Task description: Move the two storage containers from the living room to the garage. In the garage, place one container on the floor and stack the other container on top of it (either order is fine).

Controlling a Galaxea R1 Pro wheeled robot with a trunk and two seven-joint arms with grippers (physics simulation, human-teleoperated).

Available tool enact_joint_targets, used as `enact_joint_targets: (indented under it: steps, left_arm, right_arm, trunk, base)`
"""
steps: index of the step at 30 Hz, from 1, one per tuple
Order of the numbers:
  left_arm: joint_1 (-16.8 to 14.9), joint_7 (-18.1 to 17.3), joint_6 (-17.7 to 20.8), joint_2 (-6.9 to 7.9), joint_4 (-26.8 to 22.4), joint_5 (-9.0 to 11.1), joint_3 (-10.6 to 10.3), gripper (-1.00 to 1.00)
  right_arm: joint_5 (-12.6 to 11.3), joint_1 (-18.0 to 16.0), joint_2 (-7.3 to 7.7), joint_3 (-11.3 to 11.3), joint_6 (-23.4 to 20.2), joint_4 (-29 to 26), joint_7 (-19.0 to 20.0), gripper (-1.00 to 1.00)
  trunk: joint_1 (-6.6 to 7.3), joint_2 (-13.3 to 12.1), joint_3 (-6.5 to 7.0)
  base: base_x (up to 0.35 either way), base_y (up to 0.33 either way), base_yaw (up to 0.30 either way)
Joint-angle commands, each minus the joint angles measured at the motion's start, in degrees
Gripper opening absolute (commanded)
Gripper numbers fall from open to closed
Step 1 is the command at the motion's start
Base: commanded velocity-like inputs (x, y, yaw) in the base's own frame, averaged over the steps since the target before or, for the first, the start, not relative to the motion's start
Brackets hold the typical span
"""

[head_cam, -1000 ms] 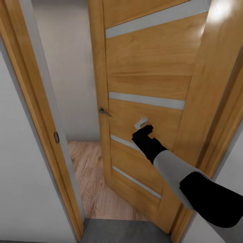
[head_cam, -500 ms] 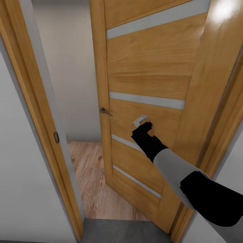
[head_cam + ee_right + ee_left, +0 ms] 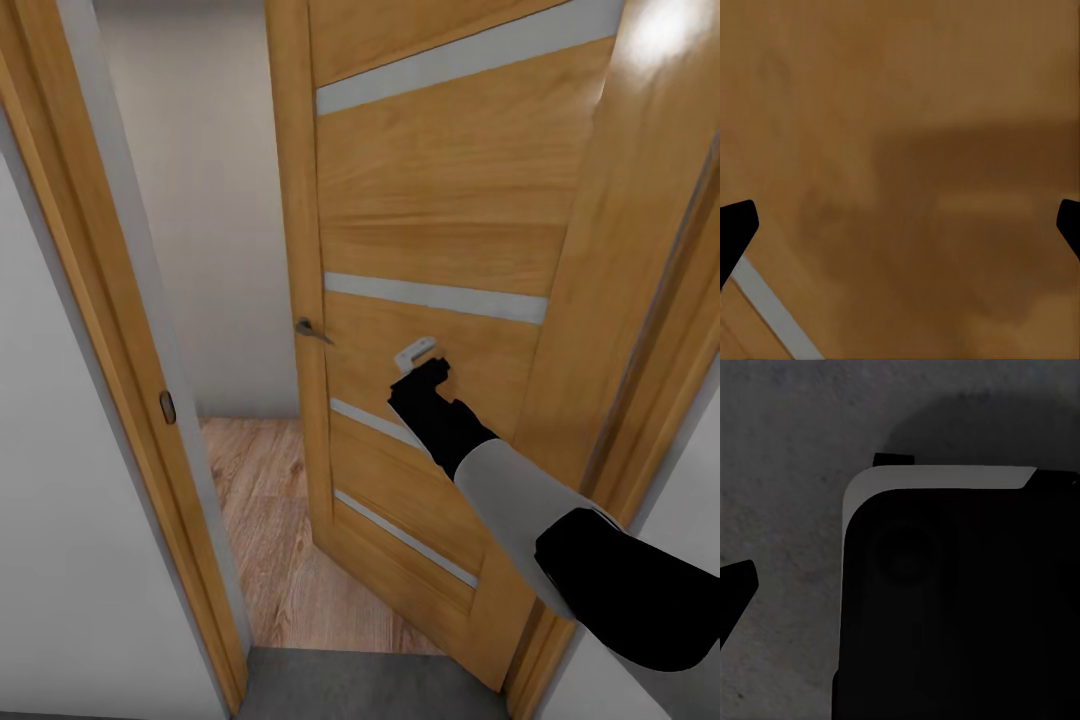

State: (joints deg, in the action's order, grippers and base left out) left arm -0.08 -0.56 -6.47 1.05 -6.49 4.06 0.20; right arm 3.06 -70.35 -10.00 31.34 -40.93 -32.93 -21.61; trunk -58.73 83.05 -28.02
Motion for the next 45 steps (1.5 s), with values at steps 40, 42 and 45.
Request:
enact_joint_targets:
  steps: [40,42,45]
  left_arm:
    - [-0.01,-0.06,-0.13,-0.01,-0.01,0.42,-0.02,1.0]
    - [-0.01,-0.06,-0.13,0.0,-0.01,0.42,-0.02,1.0]
    - [-0.01,-0.06,-0.13,-0.02,-0.01,0.42,-0.02,1.0]
  right_arm:
    - [0.3,-0.05,0.0,-0.61,3.87,7.44,0.07,1.0]
    - [0.33,-0.05,0.0,-0.62,3.9,7.44,0.14,1.0]
    - [0.22,-0.05,0.0,-0.65,3.92,7.38,0.58,1.0]
  trunk:
    - [0.0,0.03,-0.06]
    - [0.0,0.03,-0.06]
    - [0.0,0.03,-0.06]
  base:
    - [0.0,0.0,0.0]
    - [0.0,0.0,0.0]
    - [0.0,0.0,0.0]
